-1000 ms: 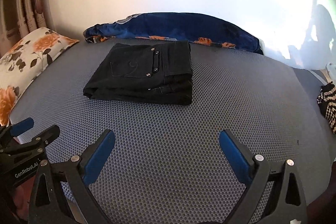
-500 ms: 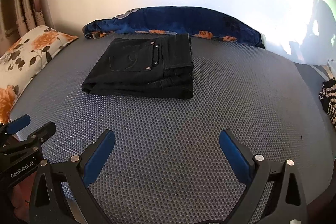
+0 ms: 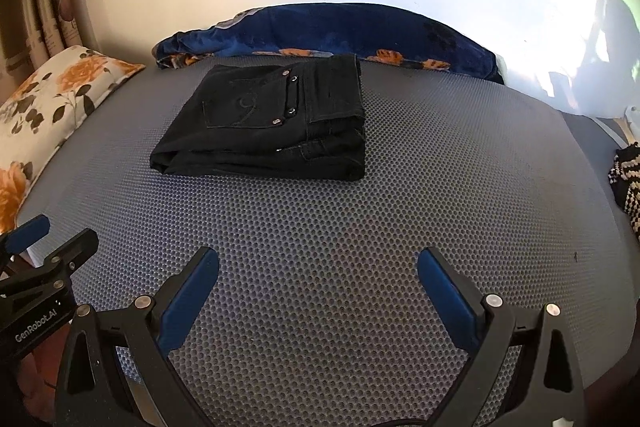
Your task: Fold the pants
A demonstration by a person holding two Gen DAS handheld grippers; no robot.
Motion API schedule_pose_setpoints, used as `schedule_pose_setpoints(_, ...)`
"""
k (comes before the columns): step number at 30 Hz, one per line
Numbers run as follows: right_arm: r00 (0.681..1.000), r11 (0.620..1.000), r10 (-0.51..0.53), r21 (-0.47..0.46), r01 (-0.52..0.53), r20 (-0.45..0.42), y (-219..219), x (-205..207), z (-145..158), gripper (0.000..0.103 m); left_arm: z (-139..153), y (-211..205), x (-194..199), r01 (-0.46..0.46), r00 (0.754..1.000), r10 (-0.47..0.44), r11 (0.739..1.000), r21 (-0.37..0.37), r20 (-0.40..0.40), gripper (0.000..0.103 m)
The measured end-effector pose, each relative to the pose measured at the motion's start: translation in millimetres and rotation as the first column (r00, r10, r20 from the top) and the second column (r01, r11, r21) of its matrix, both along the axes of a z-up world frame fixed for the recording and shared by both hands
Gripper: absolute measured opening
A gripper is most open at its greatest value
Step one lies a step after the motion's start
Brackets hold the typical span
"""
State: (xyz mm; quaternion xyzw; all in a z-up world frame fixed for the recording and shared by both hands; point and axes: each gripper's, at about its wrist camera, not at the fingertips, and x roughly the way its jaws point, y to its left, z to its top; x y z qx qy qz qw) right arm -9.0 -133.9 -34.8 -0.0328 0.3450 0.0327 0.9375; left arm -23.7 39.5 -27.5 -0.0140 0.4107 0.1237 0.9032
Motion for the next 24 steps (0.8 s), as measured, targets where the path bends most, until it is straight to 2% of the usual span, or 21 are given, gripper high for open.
schedule_pose_setpoints(18,1.0,1.0,-0.014,0.018,0.014,-0.026,-6.6,6.4,-2.6,0.099,5.0,1.2,2.2,0.017,1.0,-0.017,1.0,-0.011,0.014,0.077)
schedule_pose_setpoints(24,0.999,1.0,-0.014,0.018,0.015,-0.029,-6.1,6.4,-3.3,0.099,5.1,5.2,2.3,0.014,1.0,-0.014,0.999,-0.04,0.007,0.077)
